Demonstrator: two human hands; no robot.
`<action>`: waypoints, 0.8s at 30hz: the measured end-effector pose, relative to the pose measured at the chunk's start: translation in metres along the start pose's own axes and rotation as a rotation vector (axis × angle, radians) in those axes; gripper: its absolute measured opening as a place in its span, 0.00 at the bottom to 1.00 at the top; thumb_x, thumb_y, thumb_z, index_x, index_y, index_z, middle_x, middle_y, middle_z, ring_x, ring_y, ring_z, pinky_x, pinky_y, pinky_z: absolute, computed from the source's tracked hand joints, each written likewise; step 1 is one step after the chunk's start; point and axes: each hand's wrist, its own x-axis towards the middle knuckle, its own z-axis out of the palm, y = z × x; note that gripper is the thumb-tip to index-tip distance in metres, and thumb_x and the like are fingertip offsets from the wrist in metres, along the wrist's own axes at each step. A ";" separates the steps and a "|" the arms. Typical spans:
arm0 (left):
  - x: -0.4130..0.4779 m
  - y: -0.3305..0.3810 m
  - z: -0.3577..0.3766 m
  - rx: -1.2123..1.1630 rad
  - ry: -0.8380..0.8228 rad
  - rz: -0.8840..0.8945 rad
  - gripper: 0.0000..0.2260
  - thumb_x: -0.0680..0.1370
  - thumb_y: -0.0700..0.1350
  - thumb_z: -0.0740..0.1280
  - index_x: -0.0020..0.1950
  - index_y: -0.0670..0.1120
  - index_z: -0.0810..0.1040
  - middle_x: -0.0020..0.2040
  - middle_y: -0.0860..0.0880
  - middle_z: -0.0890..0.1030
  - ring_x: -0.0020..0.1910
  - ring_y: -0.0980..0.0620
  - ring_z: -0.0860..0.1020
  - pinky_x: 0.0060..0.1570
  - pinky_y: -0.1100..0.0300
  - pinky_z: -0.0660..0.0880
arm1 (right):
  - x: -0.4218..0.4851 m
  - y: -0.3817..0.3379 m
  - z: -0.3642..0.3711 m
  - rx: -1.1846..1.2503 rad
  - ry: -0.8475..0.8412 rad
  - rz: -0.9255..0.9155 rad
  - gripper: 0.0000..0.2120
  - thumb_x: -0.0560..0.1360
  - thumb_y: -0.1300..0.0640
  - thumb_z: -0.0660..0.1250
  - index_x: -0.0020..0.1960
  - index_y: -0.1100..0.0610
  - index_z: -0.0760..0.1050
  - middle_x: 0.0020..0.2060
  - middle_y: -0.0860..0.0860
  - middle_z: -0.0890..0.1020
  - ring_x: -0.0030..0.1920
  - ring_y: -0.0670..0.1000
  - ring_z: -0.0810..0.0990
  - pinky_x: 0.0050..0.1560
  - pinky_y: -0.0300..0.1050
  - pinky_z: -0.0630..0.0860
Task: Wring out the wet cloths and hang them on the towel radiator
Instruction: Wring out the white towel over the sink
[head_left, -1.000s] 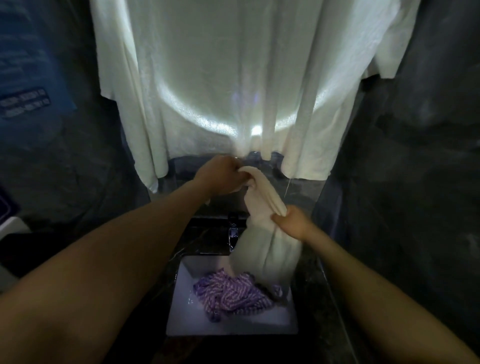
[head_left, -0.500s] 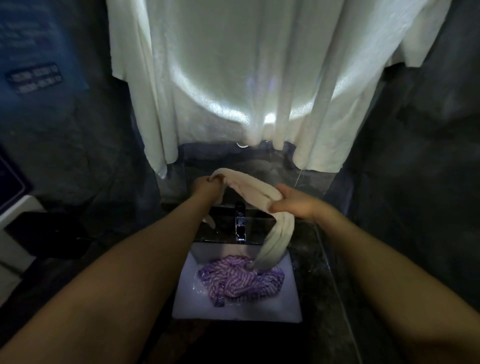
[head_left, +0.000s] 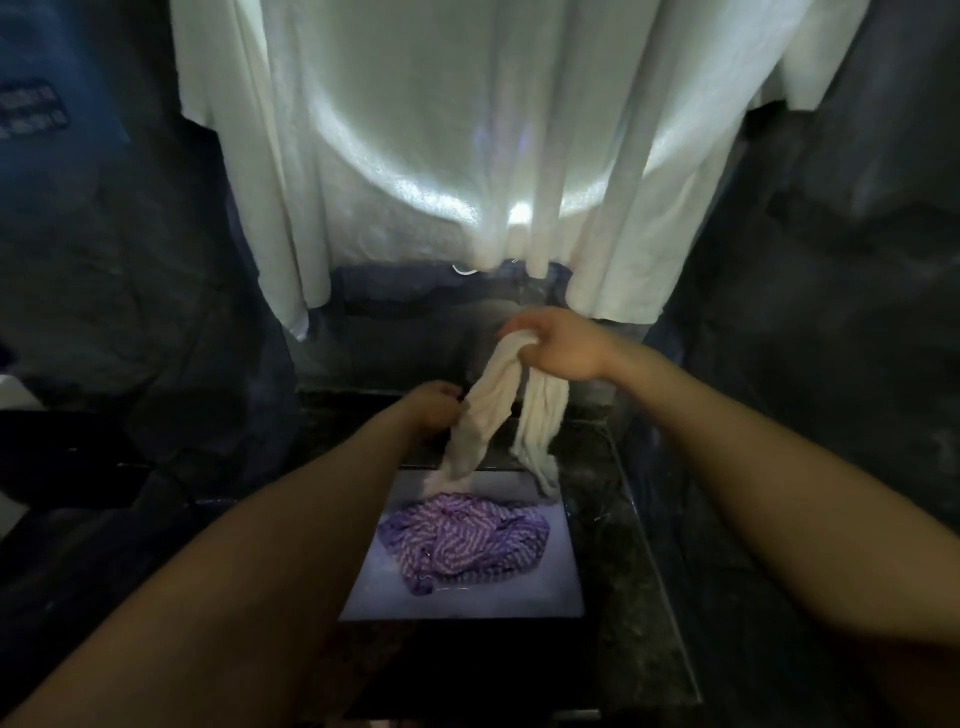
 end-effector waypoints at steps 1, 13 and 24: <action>-0.002 0.009 0.006 -0.028 -0.030 0.093 0.20 0.73 0.32 0.68 0.65 0.42 0.77 0.58 0.39 0.80 0.54 0.43 0.79 0.56 0.49 0.78 | 0.000 -0.004 -0.003 -0.004 0.000 -0.001 0.17 0.75 0.58 0.65 0.64 0.52 0.78 0.62 0.50 0.80 0.61 0.49 0.77 0.65 0.46 0.72; 0.006 0.027 0.023 -0.001 -0.188 0.221 0.32 0.75 0.43 0.72 0.76 0.52 0.61 0.67 0.46 0.74 0.63 0.46 0.76 0.58 0.44 0.78 | 0.003 -0.014 -0.027 0.259 0.147 0.080 0.23 0.73 0.65 0.68 0.66 0.54 0.71 0.58 0.47 0.74 0.57 0.44 0.74 0.44 0.27 0.70; 0.006 0.026 0.073 0.008 0.224 0.426 0.36 0.72 0.52 0.75 0.74 0.56 0.58 0.63 0.56 0.70 0.61 0.56 0.72 0.54 0.61 0.71 | -0.009 -0.010 -0.057 0.698 0.474 0.147 0.12 0.73 0.62 0.70 0.56 0.56 0.79 0.50 0.50 0.77 0.52 0.51 0.77 0.53 0.46 0.78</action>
